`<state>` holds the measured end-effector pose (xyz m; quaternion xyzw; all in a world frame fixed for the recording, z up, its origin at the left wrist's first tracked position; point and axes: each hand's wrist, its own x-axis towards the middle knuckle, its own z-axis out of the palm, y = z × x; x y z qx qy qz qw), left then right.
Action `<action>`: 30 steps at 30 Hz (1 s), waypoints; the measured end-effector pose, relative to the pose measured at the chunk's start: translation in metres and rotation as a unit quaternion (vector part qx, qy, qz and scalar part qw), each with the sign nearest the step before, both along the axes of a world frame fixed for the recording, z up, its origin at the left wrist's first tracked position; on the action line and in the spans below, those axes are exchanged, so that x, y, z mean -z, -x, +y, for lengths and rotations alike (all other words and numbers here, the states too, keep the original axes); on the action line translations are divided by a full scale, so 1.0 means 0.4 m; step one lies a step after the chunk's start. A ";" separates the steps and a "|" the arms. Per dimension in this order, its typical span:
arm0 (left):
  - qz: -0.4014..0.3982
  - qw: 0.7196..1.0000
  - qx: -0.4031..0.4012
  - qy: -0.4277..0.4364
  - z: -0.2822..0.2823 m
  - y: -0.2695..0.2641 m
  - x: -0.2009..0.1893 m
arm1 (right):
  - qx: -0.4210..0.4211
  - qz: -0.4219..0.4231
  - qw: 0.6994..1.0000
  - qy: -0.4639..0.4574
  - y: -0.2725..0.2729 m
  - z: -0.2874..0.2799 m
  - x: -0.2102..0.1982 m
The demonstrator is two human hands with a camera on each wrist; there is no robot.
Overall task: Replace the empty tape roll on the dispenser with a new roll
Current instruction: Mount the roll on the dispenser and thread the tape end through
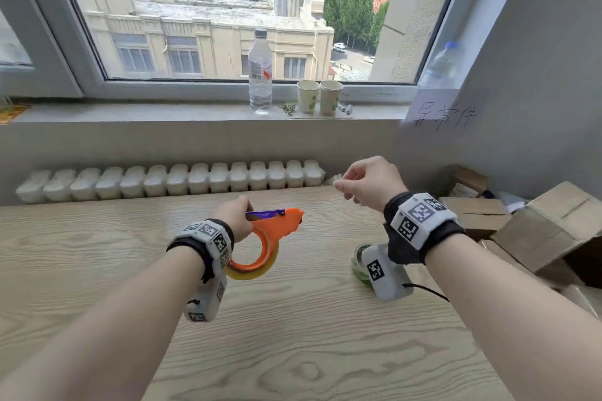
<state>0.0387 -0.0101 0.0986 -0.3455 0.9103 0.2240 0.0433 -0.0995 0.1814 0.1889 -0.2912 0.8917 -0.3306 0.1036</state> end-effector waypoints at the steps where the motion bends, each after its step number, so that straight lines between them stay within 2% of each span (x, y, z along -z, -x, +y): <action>1: 0.001 1.000 -0.015 -0.025 -0.003 0.003 0.012 | 0.005 -0.011 1.000 0.000 0.006 0.005 0.018; 7: -0.025 0.995 -0.035 -0.095 -0.019 0.038 0.092 | 0.052 -0.086 0.995 -0.004 0.059 0.060 0.130; 12: -0.039 0.999 -0.015 -0.033 -0.021 0.083 0.163 | 0.104 -0.132 0.985 -0.026 0.107 0.111 0.241; 20: -0.035 0.996 -0.054 -0.065 0.002 0.120 0.280 | 0.167 -0.173 0.970 -0.036 0.140 0.176 0.390; 26: 0.000 0.988 -0.091 -0.127 0.008 0.129 0.288 | 0.191 -0.218 0.957 -0.011 0.166 0.219 0.439; 30: 0.065 0.990 -0.083 -0.089 0.032 0.182 0.237 | 0.235 -0.229 0.944 -0.031 0.187 0.257 0.474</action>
